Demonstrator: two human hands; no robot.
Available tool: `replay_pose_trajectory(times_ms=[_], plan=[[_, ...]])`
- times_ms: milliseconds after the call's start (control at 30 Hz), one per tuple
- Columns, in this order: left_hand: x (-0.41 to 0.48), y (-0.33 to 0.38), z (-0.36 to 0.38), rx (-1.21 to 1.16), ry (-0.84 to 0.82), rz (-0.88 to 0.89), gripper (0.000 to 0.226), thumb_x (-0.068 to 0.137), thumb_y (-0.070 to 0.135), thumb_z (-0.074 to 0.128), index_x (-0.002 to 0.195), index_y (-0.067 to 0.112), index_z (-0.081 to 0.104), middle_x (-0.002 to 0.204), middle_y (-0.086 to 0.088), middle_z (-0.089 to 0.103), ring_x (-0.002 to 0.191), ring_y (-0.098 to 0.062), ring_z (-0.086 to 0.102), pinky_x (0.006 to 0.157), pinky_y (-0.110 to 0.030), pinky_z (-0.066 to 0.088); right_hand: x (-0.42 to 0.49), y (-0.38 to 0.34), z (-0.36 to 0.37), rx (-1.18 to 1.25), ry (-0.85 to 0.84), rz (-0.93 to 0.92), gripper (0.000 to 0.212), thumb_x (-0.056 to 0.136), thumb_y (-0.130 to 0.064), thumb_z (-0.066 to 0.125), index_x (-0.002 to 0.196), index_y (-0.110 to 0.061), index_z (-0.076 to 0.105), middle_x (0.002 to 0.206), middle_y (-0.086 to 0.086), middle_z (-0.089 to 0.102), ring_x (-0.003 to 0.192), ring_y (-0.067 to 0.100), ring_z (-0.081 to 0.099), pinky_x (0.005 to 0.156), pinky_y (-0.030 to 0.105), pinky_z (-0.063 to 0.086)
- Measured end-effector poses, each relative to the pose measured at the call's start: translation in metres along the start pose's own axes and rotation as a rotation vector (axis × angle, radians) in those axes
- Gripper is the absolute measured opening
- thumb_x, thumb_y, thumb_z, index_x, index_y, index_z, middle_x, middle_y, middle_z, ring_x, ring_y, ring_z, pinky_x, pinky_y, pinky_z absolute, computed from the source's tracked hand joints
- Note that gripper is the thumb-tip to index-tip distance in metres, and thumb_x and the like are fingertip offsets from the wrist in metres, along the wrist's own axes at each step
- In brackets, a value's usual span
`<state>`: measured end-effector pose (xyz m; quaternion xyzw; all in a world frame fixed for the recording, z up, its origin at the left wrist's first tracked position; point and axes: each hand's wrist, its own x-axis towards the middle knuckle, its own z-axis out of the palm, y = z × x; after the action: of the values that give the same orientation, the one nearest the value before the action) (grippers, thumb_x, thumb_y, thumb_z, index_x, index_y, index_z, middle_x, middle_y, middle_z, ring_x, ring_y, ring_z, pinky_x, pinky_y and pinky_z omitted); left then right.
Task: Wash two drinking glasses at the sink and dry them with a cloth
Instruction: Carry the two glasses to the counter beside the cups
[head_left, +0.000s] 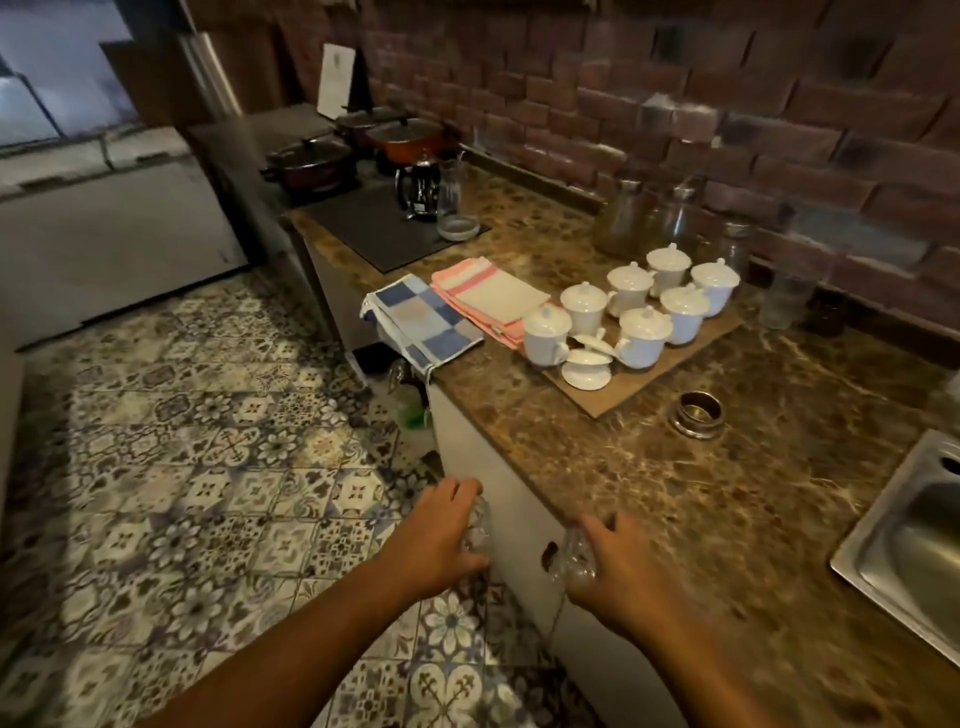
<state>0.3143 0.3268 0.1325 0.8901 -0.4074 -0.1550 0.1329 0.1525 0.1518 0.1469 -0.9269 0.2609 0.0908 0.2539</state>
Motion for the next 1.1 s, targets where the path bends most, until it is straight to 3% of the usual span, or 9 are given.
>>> replay_pose_trajectory(times_ms=[100,200,300,467,633,867,1100], plan=[[0.014,-0.048,-0.021,0.011,0.0,0.059,0.085,0.078,0.045,0.079,0.147,0.025,0.033,0.141,0.001,0.041,0.126,-0.025,0.042,0.102,-0.039,0.045,0.022,-0.045,0.013,0.004,0.031,0.039,0.064,0.086,-0.034,0.067,0.143,-0.037,0.038,0.13,0.001,0.042,0.115,0.021,0.05,0.071,0.02,0.039],[0.028,-0.096,-0.047,0.015,0.008,0.103,0.081,0.077,0.043,0.078,0.144,0.026,0.035,0.139,0.0,0.043,0.126,-0.025,0.042,0.101,-0.04,0.046,0.044,-0.088,0.026,0.04,0.085,0.096,0.069,0.082,-0.035,0.071,0.143,-0.037,0.04,0.13,0.003,0.043,0.119,0.024,0.049,0.084,0.025,0.043],[0.037,-0.132,-0.076,-0.002,0.02,0.127,0.077,0.077,0.043,0.077,0.142,0.027,0.038,0.137,0.001,0.044,0.126,-0.024,0.042,0.101,-0.036,0.045,0.06,-0.123,0.029,0.098,0.116,0.163,0.07,0.081,-0.035,0.073,0.142,-0.04,0.04,0.131,0.003,0.043,0.122,0.024,0.047,0.087,0.028,0.047],[0.06,-0.169,-0.11,-0.016,0.025,0.226,0.076,0.077,0.042,0.077,0.141,0.025,0.039,0.135,-0.001,0.045,0.125,-0.024,0.043,0.099,-0.036,0.046,0.077,-0.152,0.025,0.11,0.188,0.242,0.07,0.08,-0.033,0.075,0.141,-0.04,0.04,0.124,0.0,0.042,0.115,0.022,0.049,0.083,0.029,0.051],[0.099,-0.177,-0.12,-0.035,0.042,0.286,0.079,0.077,0.048,0.078,0.142,0.028,0.037,0.137,0.001,0.044,0.127,-0.023,0.042,0.099,-0.04,0.048,0.096,-0.154,0.015,0.121,0.238,0.299,0.069,0.078,-0.034,0.077,0.138,-0.041,0.042,0.124,-0.001,0.043,0.108,0.02,0.054,0.079,0.036,0.061],[0.174,-0.16,-0.118,-0.044,-0.019,0.36,0.083,0.077,0.046,0.08,0.146,0.026,0.037,0.14,-0.002,0.044,0.131,-0.026,0.041,0.106,-0.037,0.042,0.143,-0.137,0.002,0.055,0.274,0.323,0.069,0.081,-0.038,0.072,0.142,-0.038,0.041,0.122,0.0,0.043,0.106,0.017,0.048,0.081,0.026,0.051],[0.244,-0.143,-0.113,0.04,-0.095,0.437,0.082,0.074,0.05,0.081,0.142,0.026,0.041,0.138,-0.003,0.049,0.128,-0.027,0.047,0.102,-0.042,0.048,0.19,-0.107,-0.009,0.05,0.261,0.363,0.072,0.077,-0.041,0.074,0.142,-0.038,0.041,0.113,-0.004,0.041,0.103,0.017,0.05,0.083,0.031,0.053]])
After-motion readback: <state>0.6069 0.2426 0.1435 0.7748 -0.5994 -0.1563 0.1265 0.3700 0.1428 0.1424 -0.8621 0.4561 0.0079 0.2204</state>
